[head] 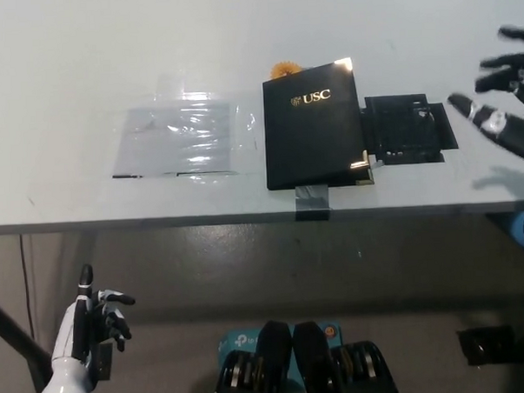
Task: The robot uses its right hand to push the cover of the diary kept in the middle of the desk towards the left to open it
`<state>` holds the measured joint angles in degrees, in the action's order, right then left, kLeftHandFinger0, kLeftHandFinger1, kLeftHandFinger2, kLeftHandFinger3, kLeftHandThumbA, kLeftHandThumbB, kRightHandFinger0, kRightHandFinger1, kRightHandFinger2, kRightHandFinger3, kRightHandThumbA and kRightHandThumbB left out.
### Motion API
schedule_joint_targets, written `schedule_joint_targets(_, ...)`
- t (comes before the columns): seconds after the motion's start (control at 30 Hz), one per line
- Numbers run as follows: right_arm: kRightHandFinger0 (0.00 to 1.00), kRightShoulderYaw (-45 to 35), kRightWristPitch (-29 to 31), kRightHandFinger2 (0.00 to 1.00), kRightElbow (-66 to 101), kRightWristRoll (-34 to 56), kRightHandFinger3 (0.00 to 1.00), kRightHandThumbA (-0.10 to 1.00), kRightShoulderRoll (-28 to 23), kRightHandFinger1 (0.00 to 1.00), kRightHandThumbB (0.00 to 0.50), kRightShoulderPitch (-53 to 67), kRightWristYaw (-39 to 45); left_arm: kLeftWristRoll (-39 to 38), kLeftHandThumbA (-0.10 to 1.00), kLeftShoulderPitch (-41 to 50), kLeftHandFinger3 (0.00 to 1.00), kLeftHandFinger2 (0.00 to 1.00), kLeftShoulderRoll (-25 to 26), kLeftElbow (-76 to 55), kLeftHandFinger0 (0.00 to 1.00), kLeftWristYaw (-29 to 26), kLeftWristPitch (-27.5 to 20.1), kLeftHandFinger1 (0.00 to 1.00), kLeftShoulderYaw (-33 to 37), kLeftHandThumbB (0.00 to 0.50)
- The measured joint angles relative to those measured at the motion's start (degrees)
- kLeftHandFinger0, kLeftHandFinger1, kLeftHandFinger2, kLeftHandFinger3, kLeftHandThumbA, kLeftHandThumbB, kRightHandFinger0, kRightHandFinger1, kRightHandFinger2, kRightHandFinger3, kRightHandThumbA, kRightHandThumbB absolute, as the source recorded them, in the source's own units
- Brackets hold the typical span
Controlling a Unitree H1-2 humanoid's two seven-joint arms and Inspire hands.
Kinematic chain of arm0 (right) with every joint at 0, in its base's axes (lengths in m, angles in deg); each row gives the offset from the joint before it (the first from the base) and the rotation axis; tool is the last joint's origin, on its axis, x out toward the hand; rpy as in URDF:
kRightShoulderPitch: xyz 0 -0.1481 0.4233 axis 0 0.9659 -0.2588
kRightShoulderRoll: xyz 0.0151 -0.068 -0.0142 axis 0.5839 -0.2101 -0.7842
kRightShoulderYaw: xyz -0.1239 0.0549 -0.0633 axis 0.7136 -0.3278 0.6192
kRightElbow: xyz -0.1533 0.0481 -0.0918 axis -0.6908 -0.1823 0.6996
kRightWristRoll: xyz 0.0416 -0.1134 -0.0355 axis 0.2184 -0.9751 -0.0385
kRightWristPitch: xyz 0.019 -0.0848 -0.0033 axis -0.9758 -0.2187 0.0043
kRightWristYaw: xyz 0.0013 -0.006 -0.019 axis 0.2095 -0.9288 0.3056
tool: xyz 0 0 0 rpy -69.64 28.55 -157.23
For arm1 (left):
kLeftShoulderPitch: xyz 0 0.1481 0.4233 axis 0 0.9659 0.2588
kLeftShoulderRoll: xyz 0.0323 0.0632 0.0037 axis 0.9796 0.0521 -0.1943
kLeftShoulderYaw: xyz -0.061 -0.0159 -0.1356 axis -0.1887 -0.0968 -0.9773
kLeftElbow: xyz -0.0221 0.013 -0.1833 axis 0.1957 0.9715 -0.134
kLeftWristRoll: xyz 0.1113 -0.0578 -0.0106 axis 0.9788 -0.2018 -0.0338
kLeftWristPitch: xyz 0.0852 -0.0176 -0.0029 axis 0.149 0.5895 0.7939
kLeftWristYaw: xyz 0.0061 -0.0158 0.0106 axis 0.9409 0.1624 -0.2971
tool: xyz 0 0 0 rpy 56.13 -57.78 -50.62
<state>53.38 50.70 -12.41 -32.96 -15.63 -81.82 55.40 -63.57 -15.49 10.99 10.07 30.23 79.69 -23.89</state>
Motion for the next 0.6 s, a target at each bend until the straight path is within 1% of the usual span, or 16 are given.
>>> schedule_joint_targets(0.03,0.66,-1.4,-1.1,0.79,-1.2,1.0,0.92,1.0,1.4,0.71,0.096,-0.9,-0.8,0.0,1.0,0.0,0.33,0.17,0.0,0.0,0.13,0.0,0.0,0.19,0.0,0.46)
schedule_joint_targets(0.07,0.76,-3.1,-2.1,0.88,-2.6,2.0,1.0,1.0,3.4,0.81,0.092,-1.9,-1.9,0.0,1.0,0.0,0.32,0.16,0.0,0.0,0.12,0.0,0.0,0.19,0.0,0.442)
schedule_joint_targets(0.1,0.81,-4.3,-2.7,0.93,-3.8,3.0,1.0,1.0,4.7,0.86,0.093,-2.6,-2.9,0.0,1.0,0.0,0.32,0.16,0.0,0.0,0.12,0.0,0.0,0.18,0.0,0.438)
schedule_joint_targets(0.13,0.83,-5.5,-3.0,0.94,-5.4,4.3,1.0,1.0,6.1,0.88,0.081,-3.3,-4.0,0.0,1.0,0.0,0.32,0.16,0.0,0.0,0.12,0.0,0.0,0.18,0.0,0.441)
schedule_joint_targets(0.17,0.84,-6.5,-3.5,0.95,-6.4,5.4,1.0,1.0,7.0,0.89,0.084,-3.6,-4.9,0.0,1.0,0.0,0.32,0.16,-0.1,0.0,0.12,0.0,0.0,0.18,0.1,0.441)
schedule_joint_targets(0.2,0.93,-7.0,-3.7,1.0,-7.3,6.1,1.0,1.0,7.4,0.97,0.062,-3.8,-5.4,0.0,1.0,0.1,0.32,0.16,-0.2,0.0,0.11,0.0,0.0,0.18,0.1,0.431)
schedule_joint_targets(0.23,0.99,-8.2,-4.1,1.0,-8.9,7.5,1.0,1.0,8.3,1.0,0.056,-4.2,-6.5,0.0,1.0,0.1,0.32,0.16,-0.2,0.0,0.09,0.0,0.0,0.17,0.1,0.437)
schedule_joint_targets(0.27,1.0,-9.4,-4.3,1.0,-10.2,8.6,1.0,1.0,9.0,1.0,0.045,-4.5,-7.4,0.0,1.0,0.2,0.32,0.15,-0.2,0.1,0.08,0.0,0.0,0.16,0.1,0.448)
schedule_joint_targets(0.33,1.0,-11.7,-4.9,1.0,-13.6,11.0,1.0,1.0,10.3,1.0,0.048,-5.4,-9.1,0.0,1.0,0.2,0.31,0.15,-0.2,0.1,0.1,0.0,0.0,0.17,0.1,0.464)
schedule_joint_targets(0.4,1.0,-14.5,-5.3,1.0,-17.0,13.3,1.0,1.0,11.9,1.0,0.052,-6.3,-10.9,0.0,1.0,0.1,0.32,0.15,-0.2,0.1,0.1,0.0,0.0,0.17,0.1,0.445)
schedule_joint_targets(0.43,1.0,-14.5,-5.3,1.0,-17.0,13.3,1.0,1.0,11.9,1.0,0.05,-6.3,-10.9,0.0,1.0,0.1,0.32,0.15,-0.2,0.1,0.07,0.0,0.0,0.16,0.1,0.428)
schedule_joint_targets(0.47,1.0,-16.8,-5.8,1.0,-19.4,15.3,1.0,1.0,13.2,1.0,0.058,-7.3,-12.4,0.0,1.0,0.1,0.33,0.15,-0.2,0.1,0.07,0.0,0.0,0.16,0.2,0.416)
schedule_joint_targets(0.5,1.0,-18.2,-6.0,1.0,-20.8,16.3,1.0,1.0,14.0,1.0,0.063,-8.1,-13.3,0.1,1.0,0.0,0.34,0.15,-0.2,0.1,0.07,0.0,0.0,0.16,0.3,0.42)
schedule_joint_targets(0.53,1.0,-18.9,-6.2,1.0,-21.6,17.2,1.0,1.0,14.4,1.0,0.063,-8.6,-13.9,0.1,1.0,-0.1,0.33,0.14,-0.2,0.1,0.07,0.0,0.0,0.15,0.4,0.408)
schedule_joint_targets(0.57,1.0,-20.2,-6.3,1.0,-22.9,18.4,1.0,1.0,15.3,1.0,0.055,-9.6,-14.8,0.1,1.0,-0.2,0.33,0.13,-0.1,0.1,0.07,0.0,0.0,0.15,0.5,0.407)
schedule_joint_targets(0.6,1.0,-20.8,-6.4,1.0,-23.7,19.2,1.0,1.0,15.8,1.0,0.062,-10.3,-15.4,0.2,1.0,-0.3,0.33,0.13,-0.1,0.1,0.07,0.0,0.0,0.15,0.6,0.4)
